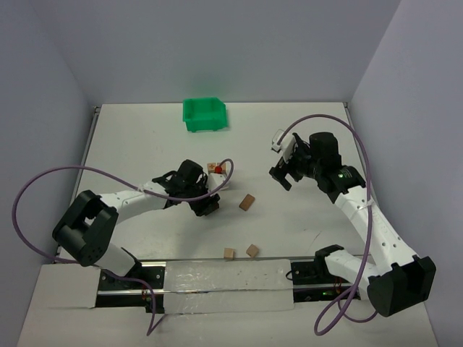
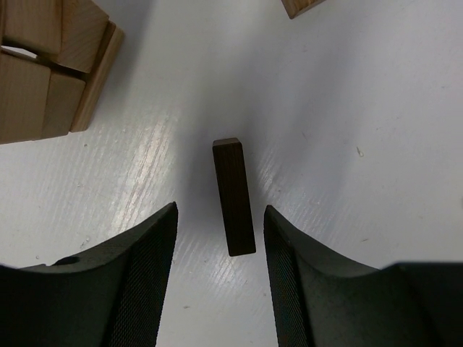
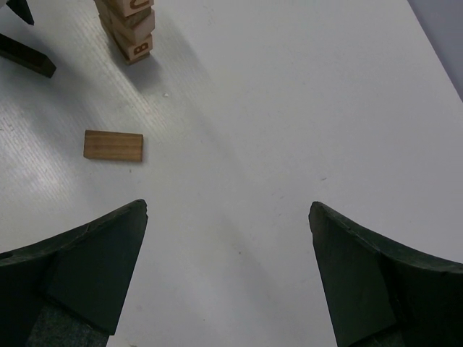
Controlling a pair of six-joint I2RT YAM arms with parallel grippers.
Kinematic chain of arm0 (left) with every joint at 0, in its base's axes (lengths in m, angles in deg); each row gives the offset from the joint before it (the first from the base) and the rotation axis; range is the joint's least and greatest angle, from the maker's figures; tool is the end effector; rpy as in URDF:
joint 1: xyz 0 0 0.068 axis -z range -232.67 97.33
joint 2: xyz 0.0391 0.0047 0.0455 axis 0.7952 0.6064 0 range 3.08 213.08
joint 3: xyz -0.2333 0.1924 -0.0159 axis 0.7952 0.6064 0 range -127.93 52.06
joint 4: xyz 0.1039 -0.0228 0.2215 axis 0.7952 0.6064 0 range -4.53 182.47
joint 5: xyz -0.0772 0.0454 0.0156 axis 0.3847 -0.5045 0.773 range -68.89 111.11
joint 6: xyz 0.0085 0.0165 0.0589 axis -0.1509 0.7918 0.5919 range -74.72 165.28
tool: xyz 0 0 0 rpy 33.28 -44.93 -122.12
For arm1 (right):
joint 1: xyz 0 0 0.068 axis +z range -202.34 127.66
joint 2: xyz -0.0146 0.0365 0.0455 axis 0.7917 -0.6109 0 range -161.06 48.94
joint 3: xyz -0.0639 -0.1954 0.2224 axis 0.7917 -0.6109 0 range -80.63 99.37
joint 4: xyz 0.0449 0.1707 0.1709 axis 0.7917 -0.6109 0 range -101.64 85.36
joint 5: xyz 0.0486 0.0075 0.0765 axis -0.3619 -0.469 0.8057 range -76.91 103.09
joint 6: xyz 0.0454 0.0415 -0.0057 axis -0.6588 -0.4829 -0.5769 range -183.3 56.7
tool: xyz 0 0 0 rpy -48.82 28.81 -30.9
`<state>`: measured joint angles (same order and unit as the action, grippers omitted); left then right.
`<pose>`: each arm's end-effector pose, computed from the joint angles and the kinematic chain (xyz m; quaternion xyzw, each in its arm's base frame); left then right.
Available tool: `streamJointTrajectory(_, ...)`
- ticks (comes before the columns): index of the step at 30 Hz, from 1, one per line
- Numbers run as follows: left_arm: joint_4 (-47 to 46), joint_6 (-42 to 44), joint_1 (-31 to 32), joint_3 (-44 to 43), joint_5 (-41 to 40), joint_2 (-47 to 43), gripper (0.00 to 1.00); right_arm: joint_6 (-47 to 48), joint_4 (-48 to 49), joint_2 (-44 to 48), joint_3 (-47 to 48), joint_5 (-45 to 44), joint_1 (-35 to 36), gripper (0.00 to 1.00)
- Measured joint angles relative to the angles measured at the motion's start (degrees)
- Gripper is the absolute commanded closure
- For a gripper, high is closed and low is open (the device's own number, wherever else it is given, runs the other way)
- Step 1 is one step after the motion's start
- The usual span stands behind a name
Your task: Build the wood block tower
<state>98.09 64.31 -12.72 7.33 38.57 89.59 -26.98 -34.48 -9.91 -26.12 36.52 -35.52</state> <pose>0.2065 -0.1913 0.2043 0.5036 0.7963 -0.1970 0.2710 0.1824 0.0744 0.3429 -0.4721 0.7314 0.0992 0.4820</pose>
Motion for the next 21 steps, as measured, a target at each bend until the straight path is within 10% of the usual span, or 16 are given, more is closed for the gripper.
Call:
streamJointTrajectory(9, -0.01, -0.06, 0.05, 0.00, 0.42, 2.28, 0.56, 2.17, 0.23, -2.33, 2.87, -1.64, 2.51, 0.02)
streamJointTrajectory(16, 1.30, 0.57, -0.30, -0.33, 4.39, 2.47, 1.00, 5.26, 0.07, -4.22, 5.23, -3.43, 6.66, 0.10)
streamJointTrajectory(21, 7.28, 1.48, -5.04, -2.36, 15.34, -0.52, 1.00, 7.44, -1.32, -6.44, 7.30, -4.78, 11.52, 0.14)
